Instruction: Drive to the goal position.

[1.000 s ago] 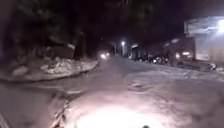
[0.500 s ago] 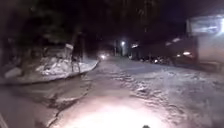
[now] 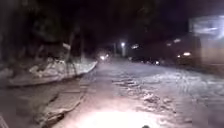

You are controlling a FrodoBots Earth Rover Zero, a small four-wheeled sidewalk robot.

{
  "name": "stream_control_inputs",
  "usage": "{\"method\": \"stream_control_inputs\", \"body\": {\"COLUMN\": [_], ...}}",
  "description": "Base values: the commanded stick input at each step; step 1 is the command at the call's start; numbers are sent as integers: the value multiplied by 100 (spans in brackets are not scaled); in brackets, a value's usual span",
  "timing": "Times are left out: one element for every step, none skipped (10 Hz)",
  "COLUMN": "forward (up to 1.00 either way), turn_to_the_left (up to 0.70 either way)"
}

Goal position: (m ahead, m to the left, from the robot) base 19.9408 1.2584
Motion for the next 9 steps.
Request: {"method": "stream_control_inputs", "body": {"forward": [70,70,70,70,70,70,70,70,70], "turn_to_the_left": [1,1,1,1,1,1,1,1,1]}}
